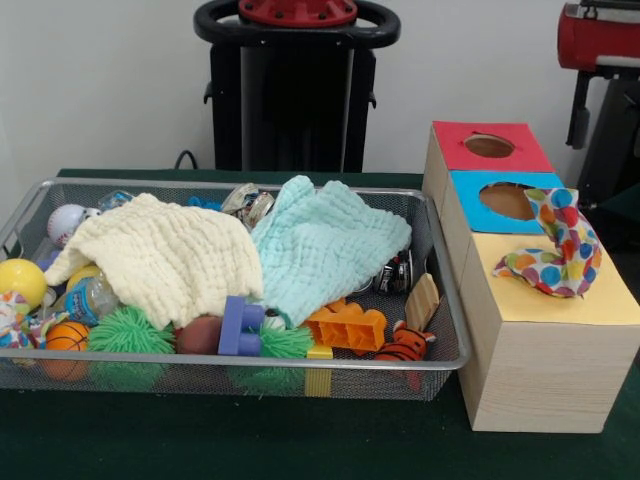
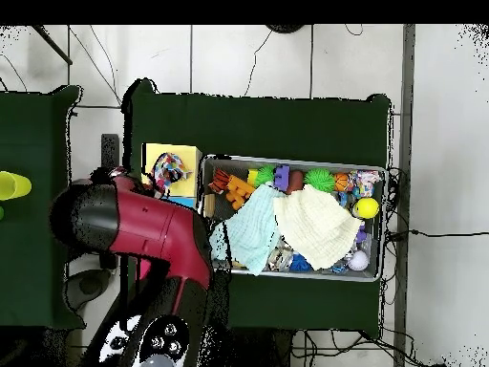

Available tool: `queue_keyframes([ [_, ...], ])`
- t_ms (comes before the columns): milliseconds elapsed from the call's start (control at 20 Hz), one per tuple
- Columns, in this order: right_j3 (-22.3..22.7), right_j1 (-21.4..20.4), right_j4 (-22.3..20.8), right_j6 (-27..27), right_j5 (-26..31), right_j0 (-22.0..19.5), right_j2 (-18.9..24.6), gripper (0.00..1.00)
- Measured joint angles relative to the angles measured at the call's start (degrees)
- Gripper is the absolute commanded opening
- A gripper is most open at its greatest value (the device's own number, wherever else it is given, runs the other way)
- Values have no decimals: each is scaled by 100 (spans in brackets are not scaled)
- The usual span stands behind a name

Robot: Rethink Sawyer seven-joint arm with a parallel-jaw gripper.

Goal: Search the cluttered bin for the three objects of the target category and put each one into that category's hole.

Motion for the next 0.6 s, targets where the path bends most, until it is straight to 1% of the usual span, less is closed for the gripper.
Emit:
queue_keyframes([
  [300, -54, 7, -1, 0, -1, -2, 0, 100],
  [350, -58, 11, 0, 0, -7, -8, 0, 0],
  [600, -58, 15, 0, 0, -7, -12, 0, 0],
])
